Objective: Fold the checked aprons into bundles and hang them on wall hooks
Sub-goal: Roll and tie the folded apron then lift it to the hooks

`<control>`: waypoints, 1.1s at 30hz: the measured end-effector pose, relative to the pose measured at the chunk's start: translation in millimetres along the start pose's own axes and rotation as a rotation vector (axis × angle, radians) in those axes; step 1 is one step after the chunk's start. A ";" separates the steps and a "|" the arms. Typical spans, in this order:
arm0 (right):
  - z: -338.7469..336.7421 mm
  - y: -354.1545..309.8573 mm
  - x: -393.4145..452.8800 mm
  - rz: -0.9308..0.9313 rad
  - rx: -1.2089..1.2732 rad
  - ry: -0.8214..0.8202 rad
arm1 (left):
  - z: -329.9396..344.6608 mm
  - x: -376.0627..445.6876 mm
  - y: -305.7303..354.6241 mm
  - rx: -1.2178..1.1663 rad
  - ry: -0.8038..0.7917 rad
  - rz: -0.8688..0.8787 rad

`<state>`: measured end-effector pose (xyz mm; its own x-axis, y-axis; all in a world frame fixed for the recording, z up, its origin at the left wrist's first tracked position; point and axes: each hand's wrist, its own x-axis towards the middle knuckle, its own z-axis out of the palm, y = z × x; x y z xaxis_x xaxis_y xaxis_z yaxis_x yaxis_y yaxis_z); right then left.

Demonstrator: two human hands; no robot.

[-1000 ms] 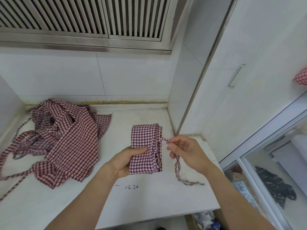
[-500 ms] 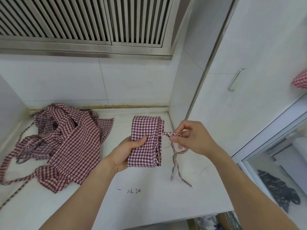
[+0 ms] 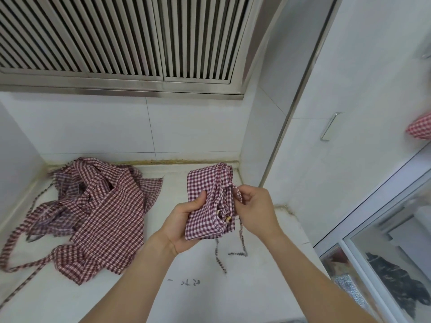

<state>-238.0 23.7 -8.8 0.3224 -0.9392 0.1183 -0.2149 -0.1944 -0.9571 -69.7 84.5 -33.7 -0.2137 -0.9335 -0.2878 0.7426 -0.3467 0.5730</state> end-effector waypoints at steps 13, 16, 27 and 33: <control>2.6 20.5 -10.9 0.509 0.234 -0.267 | -3.3 5.1 -13.0 0.754 0.203 -0.004; 14.7 40.5 -18.1 0.610 0.349 -0.152 | -11.8 4.3 -21.2 1.119 0.263 -0.087; 64.9 125.5 -53.8 0.788 0.221 -0.120 | -83.1 2.4 -57.5 1.924 0.480 -0.372; 63.7 176.5 -70.4 0.841 -0.064 -0.163 | -109.8 -9.0 -42.3 2.012 0.442 -0.417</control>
<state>-239.9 73.6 -202.9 0.1604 -0.7267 -0.6680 -0.4917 0.5280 -0.6924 -29.6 117.6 -139.6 0.2083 -0.8192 -0.5343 -0.9119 -0.3602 0.1969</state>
